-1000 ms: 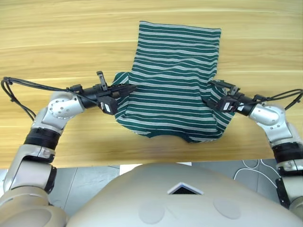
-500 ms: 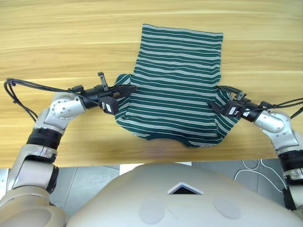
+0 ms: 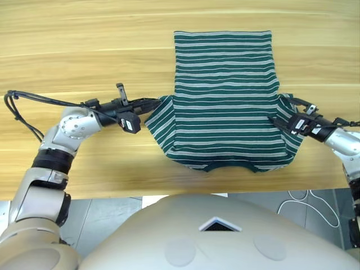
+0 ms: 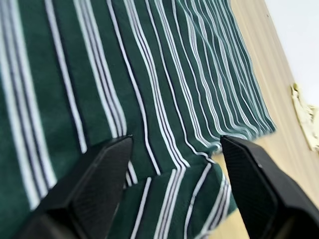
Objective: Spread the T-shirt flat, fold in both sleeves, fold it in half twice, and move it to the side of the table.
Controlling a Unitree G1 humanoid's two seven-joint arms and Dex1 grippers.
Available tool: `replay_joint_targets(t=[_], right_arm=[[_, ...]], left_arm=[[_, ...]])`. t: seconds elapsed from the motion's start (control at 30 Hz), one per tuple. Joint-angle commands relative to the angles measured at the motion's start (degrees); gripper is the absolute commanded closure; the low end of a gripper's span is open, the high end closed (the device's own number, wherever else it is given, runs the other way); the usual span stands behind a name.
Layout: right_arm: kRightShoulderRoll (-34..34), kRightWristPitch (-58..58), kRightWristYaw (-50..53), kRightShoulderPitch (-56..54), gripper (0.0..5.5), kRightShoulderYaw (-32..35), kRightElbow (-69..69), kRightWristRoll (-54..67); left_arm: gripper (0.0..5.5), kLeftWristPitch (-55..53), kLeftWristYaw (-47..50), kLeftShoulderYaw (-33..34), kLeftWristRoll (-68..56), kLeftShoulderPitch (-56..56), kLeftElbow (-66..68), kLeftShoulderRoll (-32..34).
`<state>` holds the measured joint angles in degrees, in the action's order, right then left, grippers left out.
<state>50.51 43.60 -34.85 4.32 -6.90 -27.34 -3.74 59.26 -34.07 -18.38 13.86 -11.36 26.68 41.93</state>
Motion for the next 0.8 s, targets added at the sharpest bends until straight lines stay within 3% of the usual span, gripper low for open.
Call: replay_joint_targets(t=[0.03,0.33,0.53,0.67,0.8], right_arm=[[-2.0,0.19,0.8,-1.76,2.24,5.27,3.22,6.99],[-6.48,-1.9,2.01,-3.11,2.24,8.38,6.41,8.43],[-7.82,-2.59,1.82,-3.09,2.24,8.51,8.57,8.06],[-8.47,-2.71,2.33,-2.45,2.24,8.65,8.97,7.62],[-9.14,-2.52,2.35,-1.73,2.24,8.7,9.11,7.32]], left_arm=[[5.45,-2.72,-2.36,0.79,0.29,0.2,-4.4,3.6],[4.14,-6.57,-4.75,5.04,-4.55,6.08,-18.28,11.24],[3.21,-8.48,-2.85,5.89,12.85,11.04,-18.15,15.18],[3.18,-8.41,-1.19,5.35,19.09,10.67,-18.05,15.6],[3.18,-6.76,-2.28,3.36,17.29,11.0,-19.39,15.33]])
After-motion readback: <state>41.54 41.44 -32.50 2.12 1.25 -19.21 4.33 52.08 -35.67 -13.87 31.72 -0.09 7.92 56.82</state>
